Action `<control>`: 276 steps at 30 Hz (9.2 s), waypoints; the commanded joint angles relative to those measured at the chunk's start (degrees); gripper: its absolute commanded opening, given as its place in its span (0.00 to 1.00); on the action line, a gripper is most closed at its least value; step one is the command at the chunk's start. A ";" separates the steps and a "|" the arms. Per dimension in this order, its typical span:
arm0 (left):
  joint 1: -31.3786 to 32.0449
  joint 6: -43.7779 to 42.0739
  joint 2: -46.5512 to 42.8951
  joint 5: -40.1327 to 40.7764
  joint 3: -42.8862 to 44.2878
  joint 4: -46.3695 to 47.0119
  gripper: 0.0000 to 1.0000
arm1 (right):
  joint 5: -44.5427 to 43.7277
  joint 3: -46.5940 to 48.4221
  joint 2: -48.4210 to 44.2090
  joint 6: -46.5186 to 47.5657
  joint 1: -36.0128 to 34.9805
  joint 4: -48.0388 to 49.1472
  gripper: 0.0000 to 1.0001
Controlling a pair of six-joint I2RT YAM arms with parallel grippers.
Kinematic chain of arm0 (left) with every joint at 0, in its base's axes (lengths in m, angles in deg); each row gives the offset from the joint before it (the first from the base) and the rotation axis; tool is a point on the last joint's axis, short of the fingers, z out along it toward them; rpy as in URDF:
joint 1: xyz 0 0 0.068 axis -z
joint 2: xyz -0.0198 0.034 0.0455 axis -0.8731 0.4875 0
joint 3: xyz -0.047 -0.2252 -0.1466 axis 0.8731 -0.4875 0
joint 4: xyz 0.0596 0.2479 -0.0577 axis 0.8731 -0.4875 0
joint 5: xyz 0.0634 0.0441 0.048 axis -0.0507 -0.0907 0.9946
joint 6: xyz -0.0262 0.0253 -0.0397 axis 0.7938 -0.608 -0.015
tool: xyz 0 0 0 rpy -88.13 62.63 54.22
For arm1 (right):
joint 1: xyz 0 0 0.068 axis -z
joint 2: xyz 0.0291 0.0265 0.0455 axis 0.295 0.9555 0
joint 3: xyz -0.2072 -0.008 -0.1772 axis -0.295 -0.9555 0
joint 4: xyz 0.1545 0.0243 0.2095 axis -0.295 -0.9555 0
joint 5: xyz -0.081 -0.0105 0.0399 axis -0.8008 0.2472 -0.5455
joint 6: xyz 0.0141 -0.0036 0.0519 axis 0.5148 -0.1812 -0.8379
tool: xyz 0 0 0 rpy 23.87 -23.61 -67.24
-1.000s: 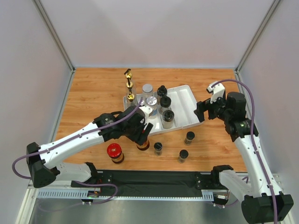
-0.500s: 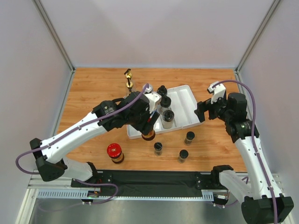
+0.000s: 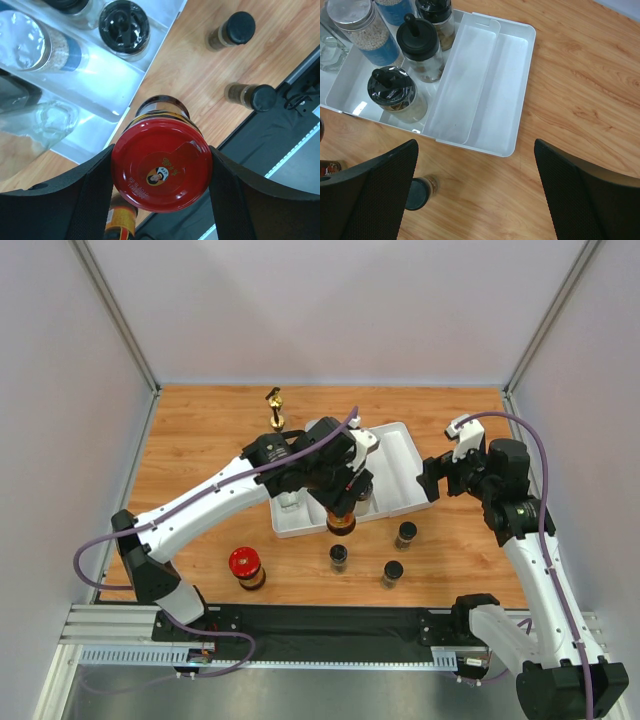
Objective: Organize the condiment bottles
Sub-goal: Place the bottle in the storage box, then pick up the bottle from the center of the board, then place the bottle in the storage box.
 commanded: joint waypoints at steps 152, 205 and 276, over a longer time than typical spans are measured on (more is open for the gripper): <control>-13.52 -17.52 -34.25 12.51 -19.03 27.79 1.00 | 47.00 0.59 -0.50 49.08 5.79 -26.32 1.00; -15.90 -23.84 -74.78 50.76 -57.65 40.80 1.00 | -2.89 39.36 61.12 9.58 -67.43 7.44 1.00; -15.90 -25.34 -71.89 51.20 -58.88 42.21 1.00 | 11.34 32.07 22.80 20.92 -19.64 -16.03 0.00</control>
